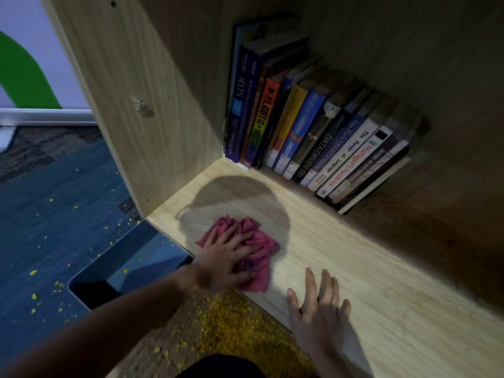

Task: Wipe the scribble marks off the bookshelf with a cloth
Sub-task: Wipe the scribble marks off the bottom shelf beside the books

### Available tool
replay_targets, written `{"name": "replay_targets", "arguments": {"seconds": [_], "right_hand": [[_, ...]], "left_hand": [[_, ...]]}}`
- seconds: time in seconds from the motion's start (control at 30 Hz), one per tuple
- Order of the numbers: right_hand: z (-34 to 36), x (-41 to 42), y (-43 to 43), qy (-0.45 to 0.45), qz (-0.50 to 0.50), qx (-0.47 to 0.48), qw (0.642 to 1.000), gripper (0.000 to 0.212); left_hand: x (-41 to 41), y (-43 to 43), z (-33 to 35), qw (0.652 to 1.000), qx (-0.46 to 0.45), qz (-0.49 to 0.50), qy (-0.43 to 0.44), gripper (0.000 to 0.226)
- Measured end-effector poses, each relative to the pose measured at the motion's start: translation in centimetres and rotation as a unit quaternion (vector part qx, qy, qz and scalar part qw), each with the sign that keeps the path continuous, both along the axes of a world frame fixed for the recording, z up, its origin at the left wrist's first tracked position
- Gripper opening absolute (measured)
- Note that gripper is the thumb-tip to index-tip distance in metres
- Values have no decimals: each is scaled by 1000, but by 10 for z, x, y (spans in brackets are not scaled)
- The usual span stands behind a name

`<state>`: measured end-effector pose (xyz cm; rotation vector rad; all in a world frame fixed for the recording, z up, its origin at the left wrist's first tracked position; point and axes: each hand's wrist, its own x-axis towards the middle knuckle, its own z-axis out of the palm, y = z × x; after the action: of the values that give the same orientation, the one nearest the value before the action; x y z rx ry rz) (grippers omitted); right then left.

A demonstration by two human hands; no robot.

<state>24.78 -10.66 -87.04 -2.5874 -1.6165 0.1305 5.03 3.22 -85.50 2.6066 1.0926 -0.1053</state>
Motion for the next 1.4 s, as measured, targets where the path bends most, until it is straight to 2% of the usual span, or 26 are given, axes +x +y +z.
{"name": "replay_targets", "arguments": {"seconds": [0.07,0.17,0.3,0.37,0.43,0.5,0.57,0.7,0.8,0.93,1.03,1.13,1.2,1.27,1.33,1.4], "right_hand": [[2,-1,0,11,-3,5,1000,67],[0,-1,1,21,-2,25,999,63],[-6,1,4,23,-13,49,998,56],[-6,2,3,11,-8,47,999,60],[-6,1,1,1,-5,48,999,59],[-5,0,0,-3,-12,39,999,60],[-3,-1,2,-8,-18,25,999,66],[-2,-3,2,-20,-9,23,999,67],[-6,-5,2,-12,-3,47,999,67],[-9,-1,7,-1,-11,75,997,56],[-8,0,6,0,-2,68,998,58],[-11,1,4,8,-4,70,998,63],[-8,2,2,30,-14,56,998,74],[-1,2,0,59,-16,19,998,86],[6,1,-2,68,-20,-13,997,93],[10,-1,-2,73,-26,-10,997,93]], "left_hand": [[0,24,0,1000,2,2,-3,95],[15,75,4,997,-11,81,0,102],[36,121,11,985,-31,169,6,75],[37,109,11,983,-38,181,3,74],[23,75,5,987,-27,159,-2,89],[-1,37,-2,995,-1,96,-36,107],[-22,20,-4,998,9,48,-35,114],[-19,41,1,999,5,40,-3,106],[-2,77,6,996,-13,90,-10,101],[18,127,14,986,-15,166,-8,75],[17,131,8,980,-23,196,-31,73],[-8,116,-2,972,8,230,-55,79],[-28,104,-4,969,21,236,-69,94],[-41,88,-4,965,19,250,-78,100],[-44,70,-3,954,19,287,-81,92],[-40,53,0,938,13,341,-63,76]]}}
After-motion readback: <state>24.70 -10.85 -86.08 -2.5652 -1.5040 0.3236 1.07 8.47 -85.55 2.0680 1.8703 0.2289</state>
